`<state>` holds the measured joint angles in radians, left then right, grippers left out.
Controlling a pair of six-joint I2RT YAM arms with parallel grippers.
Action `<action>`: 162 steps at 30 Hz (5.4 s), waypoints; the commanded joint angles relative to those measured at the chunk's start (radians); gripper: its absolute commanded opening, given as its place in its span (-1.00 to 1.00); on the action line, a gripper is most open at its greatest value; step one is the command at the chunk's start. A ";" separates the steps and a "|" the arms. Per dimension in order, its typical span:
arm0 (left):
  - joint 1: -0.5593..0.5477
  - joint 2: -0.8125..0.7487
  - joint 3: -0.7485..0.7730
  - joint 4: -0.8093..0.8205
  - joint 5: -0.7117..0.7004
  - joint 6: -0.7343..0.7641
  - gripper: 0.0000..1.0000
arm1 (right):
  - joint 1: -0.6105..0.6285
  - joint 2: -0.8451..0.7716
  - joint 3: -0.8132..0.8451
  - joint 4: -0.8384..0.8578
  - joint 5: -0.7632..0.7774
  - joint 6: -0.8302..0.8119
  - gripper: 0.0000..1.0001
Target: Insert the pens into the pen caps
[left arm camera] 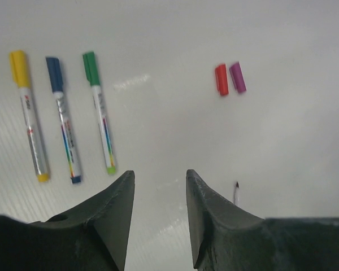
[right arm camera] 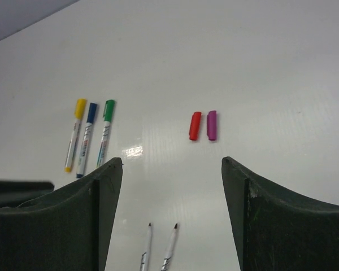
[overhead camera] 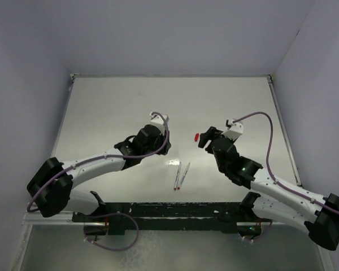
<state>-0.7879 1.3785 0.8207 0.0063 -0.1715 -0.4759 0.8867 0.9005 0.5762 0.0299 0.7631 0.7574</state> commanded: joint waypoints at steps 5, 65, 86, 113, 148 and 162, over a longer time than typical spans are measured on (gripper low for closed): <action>-0.203 -0.061 -0.049 -0.143 -0.081 -0.080 -0.08 | -0.155 -0.054 -0.040 -0.059 -0.082 0.101 0.44; -0.411 0.307 0.110 -0.418 -0.161 -0.112 -0.30 | -0.155 -0.039 -0.056 -0.019 -0.176 0.109 0.40; -0.398 0.383 0.096 -0.387 -0.046 -0.100 -0.87 | -0.155 -0.083 -0.052 -0.052 -0.156 0.137 0.40; -0.359 0.058 0.053 -0.494 -0.167 -0.107 -1.00 | -0.233 0.196 0.132 -0.142 -0.082 0.057 0.33; -0.355 -0.484 -0.210 -0.181 -0.102 -0.121 -1.00 | -0.358 0.762 0.380 -0.093 -0.358 -0.179 -0.22; -0.355 -0.465 -0.207 -0.175 -0.104 -0.118 -1.00 | -0.387 0.822 0.389 -0.062 -0.417 -0.192 -0.28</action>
<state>-1.1458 0.9100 0.6094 -0.2241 -0.2829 -0.6083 0.5018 1.7157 0.9260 -0.0536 0.3630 0.5838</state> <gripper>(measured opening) 0.030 0.363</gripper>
